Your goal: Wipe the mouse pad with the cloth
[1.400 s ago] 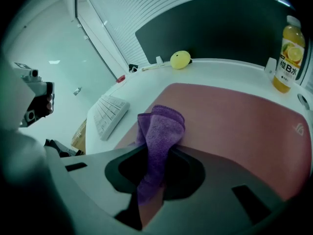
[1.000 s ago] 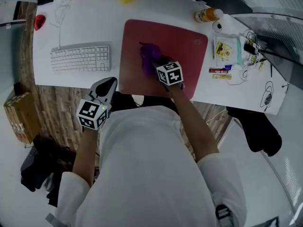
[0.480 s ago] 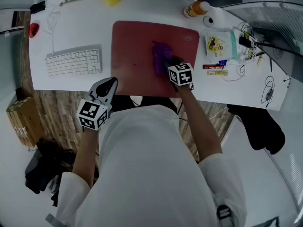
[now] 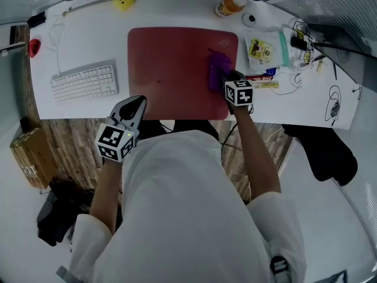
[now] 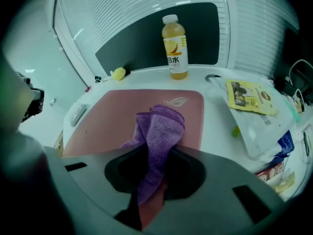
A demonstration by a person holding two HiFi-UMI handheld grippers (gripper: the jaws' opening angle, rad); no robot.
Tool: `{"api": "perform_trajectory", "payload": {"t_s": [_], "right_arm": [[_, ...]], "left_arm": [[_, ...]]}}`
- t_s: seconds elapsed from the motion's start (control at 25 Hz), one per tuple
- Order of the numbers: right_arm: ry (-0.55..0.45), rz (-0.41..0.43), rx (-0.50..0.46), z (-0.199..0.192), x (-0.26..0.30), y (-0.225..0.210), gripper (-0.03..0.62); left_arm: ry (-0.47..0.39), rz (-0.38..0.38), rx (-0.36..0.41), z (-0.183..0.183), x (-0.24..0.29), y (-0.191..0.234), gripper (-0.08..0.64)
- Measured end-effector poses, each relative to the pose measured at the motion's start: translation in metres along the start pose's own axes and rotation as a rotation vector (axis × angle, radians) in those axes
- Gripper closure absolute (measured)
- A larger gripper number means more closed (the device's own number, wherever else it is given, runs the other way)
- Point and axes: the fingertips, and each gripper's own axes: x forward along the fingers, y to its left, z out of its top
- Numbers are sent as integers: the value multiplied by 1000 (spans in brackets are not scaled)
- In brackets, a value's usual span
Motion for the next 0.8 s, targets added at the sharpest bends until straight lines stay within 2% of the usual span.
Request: {"api": "perform_trajectory", "payload": {"t_s": [0.44, 0.8], "right_arm": [[15, -125, 35, -10, -25, -52, 506], [-55, -256, 105, 26, -58, -72, 506]], "left_arm": [[9, -31, 19, 8, 12, -3, 538], [-7, -63, 21, 18, 14, 7, 538]]}}
